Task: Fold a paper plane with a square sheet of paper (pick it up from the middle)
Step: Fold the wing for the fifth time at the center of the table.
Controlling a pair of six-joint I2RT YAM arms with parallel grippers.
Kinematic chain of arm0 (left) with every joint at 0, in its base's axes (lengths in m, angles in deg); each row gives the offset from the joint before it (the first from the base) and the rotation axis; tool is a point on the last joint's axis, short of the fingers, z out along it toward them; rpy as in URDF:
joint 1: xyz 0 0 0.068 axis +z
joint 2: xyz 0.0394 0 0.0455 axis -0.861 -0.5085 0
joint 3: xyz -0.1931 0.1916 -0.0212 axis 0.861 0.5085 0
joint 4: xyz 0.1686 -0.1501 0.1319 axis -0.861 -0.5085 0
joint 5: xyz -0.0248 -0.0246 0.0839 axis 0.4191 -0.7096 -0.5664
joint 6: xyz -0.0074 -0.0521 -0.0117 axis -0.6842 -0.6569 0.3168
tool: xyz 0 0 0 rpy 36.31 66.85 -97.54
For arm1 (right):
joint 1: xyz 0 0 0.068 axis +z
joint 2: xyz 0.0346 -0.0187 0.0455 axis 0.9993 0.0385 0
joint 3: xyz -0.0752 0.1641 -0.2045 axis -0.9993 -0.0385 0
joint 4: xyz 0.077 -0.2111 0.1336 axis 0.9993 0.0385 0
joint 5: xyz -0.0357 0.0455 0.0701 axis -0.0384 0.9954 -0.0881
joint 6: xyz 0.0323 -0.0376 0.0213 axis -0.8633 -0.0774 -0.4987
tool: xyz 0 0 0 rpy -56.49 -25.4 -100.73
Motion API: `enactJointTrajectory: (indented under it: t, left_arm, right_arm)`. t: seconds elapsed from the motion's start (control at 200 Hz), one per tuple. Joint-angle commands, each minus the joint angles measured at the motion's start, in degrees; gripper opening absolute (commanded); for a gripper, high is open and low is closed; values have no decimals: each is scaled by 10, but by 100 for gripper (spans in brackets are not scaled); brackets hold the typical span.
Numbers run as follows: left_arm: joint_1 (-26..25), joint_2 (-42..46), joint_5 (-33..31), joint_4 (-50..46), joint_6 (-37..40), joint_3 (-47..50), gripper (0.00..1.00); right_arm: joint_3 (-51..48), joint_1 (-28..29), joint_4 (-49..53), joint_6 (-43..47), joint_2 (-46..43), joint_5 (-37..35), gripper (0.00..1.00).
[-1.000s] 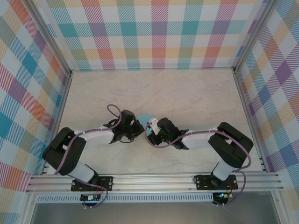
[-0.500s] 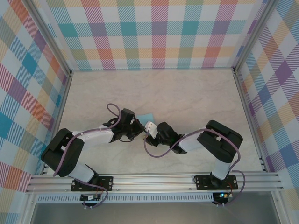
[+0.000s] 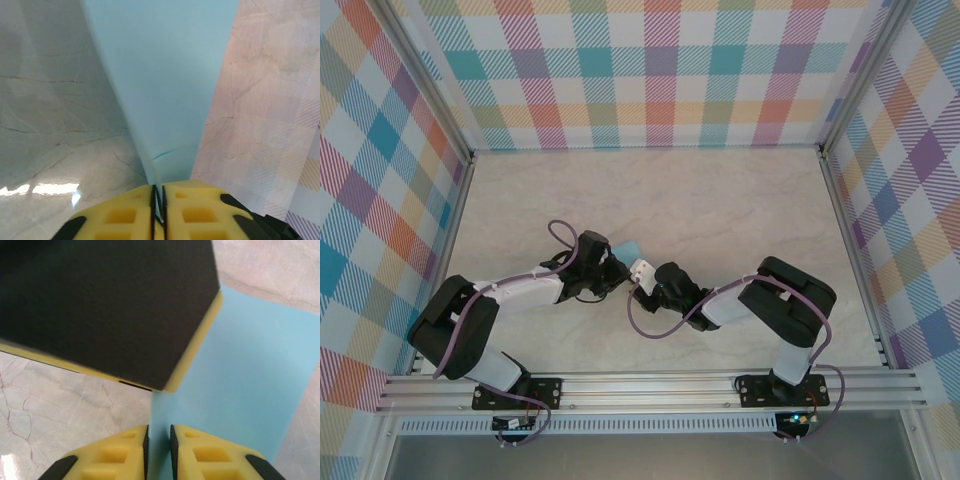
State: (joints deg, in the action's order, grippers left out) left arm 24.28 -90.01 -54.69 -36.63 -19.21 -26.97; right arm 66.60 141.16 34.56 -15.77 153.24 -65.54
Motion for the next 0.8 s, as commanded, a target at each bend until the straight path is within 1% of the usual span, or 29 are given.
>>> enactJointTrajectory:
  t: [0.0,0.04,0.16,0.26,0.375,0.455,0.56,0.795]
  left_arm:
    - [0,24,-12,-27,9,-19,21]
    - [4,30,-15,-34,14,-20,25]
    - [19,48,-30,-60,30,-25,37]
    - [37,64,-38,-73,40,-25,45]
    - [57,80,-46,-87,50,-21,52]
    - [66,89,-48,-89,55,-15,55]
    - [73,96,-49,-89,59,-7,58]
    - [75,93,-43,-76,65,4,59]
  right_arm:
    - [-6,3,-13,-20,3,4,16]
    - [-6,0,-13,-44,2,11,14]
    - [-6,-10,-15,-75,0,33,9]
    - [-5,-25,-12,-110,-7,64,6]
    - [1,-41,-4,-148,-14,98,3]
    - [7,-50,3,-176,-15,121,2]
    - [10,-66,-1,-215,-15,153,0]
    - [25,-107,-11,-320,-8,231,0]
